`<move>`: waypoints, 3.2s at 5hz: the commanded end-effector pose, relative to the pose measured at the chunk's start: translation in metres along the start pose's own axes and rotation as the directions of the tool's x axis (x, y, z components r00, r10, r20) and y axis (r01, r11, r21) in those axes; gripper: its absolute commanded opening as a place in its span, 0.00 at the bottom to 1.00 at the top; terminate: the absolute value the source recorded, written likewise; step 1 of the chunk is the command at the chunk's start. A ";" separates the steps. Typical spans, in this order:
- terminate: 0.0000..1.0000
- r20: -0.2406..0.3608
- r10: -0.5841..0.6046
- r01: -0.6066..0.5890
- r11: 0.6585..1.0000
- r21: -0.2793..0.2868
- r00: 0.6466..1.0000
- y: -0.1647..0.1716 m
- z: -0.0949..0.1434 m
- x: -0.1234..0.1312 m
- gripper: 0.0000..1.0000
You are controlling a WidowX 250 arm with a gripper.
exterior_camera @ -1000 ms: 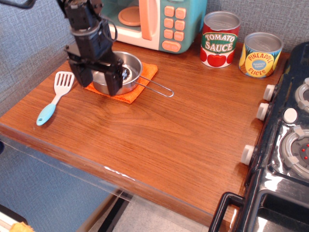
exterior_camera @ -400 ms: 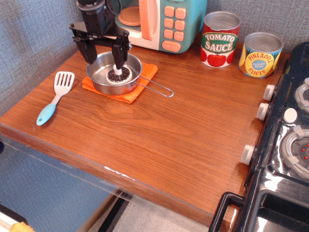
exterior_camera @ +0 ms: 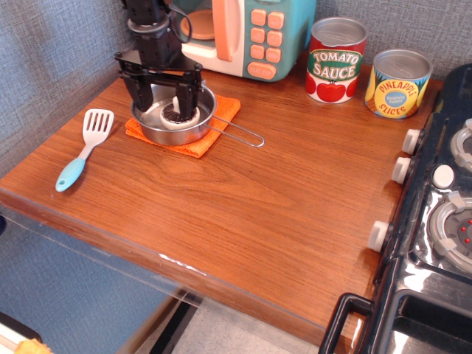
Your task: Move the mushroom to the empty corner of the table near the stove knobs.
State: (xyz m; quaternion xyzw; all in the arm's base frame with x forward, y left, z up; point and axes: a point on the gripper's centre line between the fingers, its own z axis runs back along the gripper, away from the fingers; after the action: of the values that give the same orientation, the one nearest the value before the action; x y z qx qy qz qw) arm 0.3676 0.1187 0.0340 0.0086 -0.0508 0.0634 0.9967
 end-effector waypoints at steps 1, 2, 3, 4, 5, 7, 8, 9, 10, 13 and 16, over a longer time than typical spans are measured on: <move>0.00 -0.035 0.017 -0.017 1.000 -0.004 0.999 -0.003 -0.009 -0.001 1.00; 0.00 -0.051 0.011 -0.012 1.000 -0.010 0.999 -0.006 -0.016 -0.004 1.00; 0.00 -0.014 0.002 -0.003 1.000 -0.008 1.000 -0.006 -0.006 -0.002 0.00; 0.00 0.082 -0.022 0.022 1.000 -0.008 0.996 -0.011 0.024 0.008 0.00; 0.00 0.174 -0.099 0.102 0.995 -0.014 0.980 -0.034 0.057 0.011 0.00; 0.00 0.145 -0.261 0.270 0.962 -0.045 0.954 -0.097 0.060 -0.050 0.00; 0.00 0.058 -0.327 0.330 0.943 -0.039 0.943 -0.114 0.033 -0.079 0.00; 0.00 0.030 -0.414 0.415 0.908 -0.060 0.910 -0.127 0.013 -0.090 0.00; 0.00 0.021 -0.505 0.506 0.860 -0.064 0.863 -0.141 0.000 -0.094 0.00; 0.00 0.041 -0.629 0.630 0.773 -0.074 0.776 -0.165 0.000 -0.106 1.00; 0.00 0.105 -0.554 0.560 0.828 -0.036 0.826 -0.150 0.039 -0.105 1.00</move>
State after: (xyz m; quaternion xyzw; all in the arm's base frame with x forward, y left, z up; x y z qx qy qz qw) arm 0.2809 -0.0504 0.0487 -0.0083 -0.0715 -0.2330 0.9698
